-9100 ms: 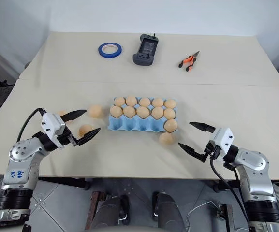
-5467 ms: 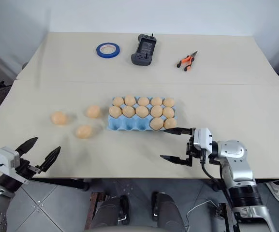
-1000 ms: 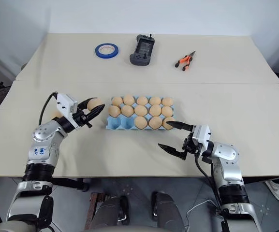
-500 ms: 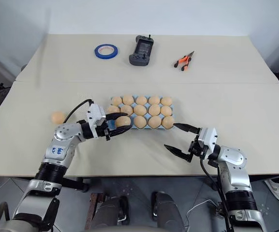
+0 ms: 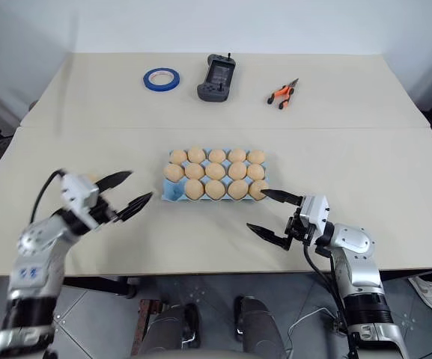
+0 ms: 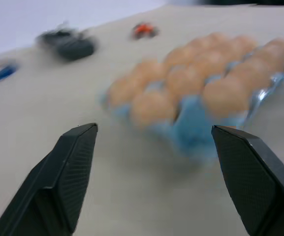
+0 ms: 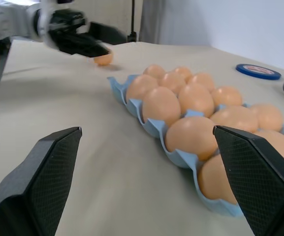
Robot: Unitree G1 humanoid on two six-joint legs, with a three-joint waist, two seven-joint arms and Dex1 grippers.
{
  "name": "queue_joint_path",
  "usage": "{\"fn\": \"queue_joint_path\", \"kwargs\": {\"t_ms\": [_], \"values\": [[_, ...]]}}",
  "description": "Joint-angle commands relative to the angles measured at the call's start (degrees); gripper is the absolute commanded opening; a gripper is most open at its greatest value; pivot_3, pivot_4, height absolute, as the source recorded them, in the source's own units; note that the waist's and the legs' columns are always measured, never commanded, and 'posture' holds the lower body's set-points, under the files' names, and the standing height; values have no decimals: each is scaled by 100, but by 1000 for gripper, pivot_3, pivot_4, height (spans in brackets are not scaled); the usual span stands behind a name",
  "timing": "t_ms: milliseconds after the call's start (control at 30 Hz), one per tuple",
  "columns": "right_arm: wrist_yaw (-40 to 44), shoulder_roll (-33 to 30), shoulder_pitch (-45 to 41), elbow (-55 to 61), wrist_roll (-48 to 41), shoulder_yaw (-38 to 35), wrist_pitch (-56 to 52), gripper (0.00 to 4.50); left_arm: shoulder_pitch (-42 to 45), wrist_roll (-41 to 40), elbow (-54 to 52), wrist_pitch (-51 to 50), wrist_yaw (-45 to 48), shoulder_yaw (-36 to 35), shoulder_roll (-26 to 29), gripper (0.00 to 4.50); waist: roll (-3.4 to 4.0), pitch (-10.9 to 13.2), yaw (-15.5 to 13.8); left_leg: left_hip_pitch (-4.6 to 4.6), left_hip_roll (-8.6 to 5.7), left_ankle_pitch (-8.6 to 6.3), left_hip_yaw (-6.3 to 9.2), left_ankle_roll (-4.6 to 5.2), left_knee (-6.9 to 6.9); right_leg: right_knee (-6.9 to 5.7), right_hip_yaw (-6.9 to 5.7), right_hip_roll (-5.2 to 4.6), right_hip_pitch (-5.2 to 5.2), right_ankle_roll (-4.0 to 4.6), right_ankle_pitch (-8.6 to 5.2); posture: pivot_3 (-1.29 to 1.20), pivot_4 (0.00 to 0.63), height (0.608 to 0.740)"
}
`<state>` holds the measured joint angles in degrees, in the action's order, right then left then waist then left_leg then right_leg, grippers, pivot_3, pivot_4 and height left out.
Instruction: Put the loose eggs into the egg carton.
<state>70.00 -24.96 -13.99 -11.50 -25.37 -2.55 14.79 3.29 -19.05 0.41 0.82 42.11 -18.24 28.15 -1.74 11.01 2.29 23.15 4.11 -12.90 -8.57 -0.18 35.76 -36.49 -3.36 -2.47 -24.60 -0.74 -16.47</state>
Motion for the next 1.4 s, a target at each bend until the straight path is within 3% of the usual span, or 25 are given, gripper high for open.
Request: {"fn": "queue_joint_path", "kwargs": {"t_ms": [33,200,433,600,933,1033,1233,1267,1400], "values": [[135,36,-121,31,-113,7,66,4500,-611,-127,-425,356,-702,-877,-171,4478,0,0,-26,0,1,0,2,-1,1,0,-1,0,-2,3,-2,0,150,740],[240,95,-216,-42,-103,55,24,4500,-1333,-89,-456,622,-1386,-1481,-554,4478,0,0,-73,6,2,-2,9,-2,-3,64,-6,2,14,22,-5,0,150,740],[345,112,-374,-152,-96,99,-10,4500,-1293,-384,-495,414,-1748,-1530,-753,4478,-1,-1,-66,36,0,-10,-9,23,-21,152,4,3,22,24,17,0,150,740],[359,101,-424,-153,-90,120,-52,4500,-527,-240,-216,1,-1804,-1123,-421,4478,-5,-3,-90,28,-3,-12,-14,25,-48,128,2,2,8,-26,45,0,150,740],[237,121,-383,-81,-60,120,-51,4500,1103,274,1326,-929,-1937,-296,98,4478,-5,-4,-21,3,0,0,-23,0,-50,68,6,12,-2,-5,31,0,150,740],[147,123,-328,-19,-59,87,-33,4500,1212,345,1511,-1024,-1998,-227,90,3898,-5,-3,-35,2,1,1,-23,-2,-50,62,6,12,-4,-3,30,0,150,740],[37,101,-203,59,-59,79,-5,4500,1311,151,1208,-384,-1439,-129,-3,2021,-6,-4,-64,2,0,2,-22,-4,-50,60,6,7,-4,-1,29,0,150,740],[28,92,-188,69,-60,80,-8,4500,1324,187,1128,-191,-1312,-57,9,1836,-6,-4,-65,2,0,2,-23,-4,-50,60,6,6,-4,-1,29,0,150,740],[6,49,-141,88,-46,75,-30,4500,1468,74,653,87,-377,488,45,1836,-6,-4,-81,2,-1,3,-22,-4,-50,60,4,5,-3,1,28,0,150,740]]}}
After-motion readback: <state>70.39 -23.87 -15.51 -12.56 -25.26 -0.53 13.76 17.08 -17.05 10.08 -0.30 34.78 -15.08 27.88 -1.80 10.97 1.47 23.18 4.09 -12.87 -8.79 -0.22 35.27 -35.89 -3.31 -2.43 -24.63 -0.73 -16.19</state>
